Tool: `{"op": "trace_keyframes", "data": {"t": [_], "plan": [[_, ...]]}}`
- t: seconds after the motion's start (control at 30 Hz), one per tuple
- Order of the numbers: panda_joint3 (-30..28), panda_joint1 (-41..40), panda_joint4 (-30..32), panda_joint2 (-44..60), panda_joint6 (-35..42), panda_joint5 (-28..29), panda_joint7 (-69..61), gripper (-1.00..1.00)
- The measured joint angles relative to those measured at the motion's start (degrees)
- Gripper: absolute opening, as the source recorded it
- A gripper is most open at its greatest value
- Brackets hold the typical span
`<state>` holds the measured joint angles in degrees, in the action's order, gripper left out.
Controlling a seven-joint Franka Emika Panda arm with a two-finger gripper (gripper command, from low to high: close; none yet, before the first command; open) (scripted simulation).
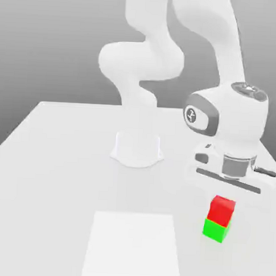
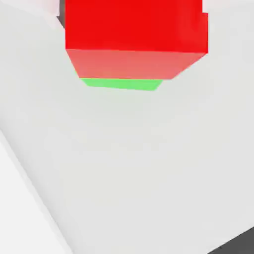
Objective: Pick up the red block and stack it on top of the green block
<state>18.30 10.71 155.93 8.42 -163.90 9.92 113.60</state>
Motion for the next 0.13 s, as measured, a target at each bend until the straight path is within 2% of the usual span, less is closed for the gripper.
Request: {"op": "trace_keyframes", "data": {"t": [0.13], "plan": [[-0.2, 0.1, 0.0, 0.4, -0.3, 0.3, 0.2, 1.0]]}}
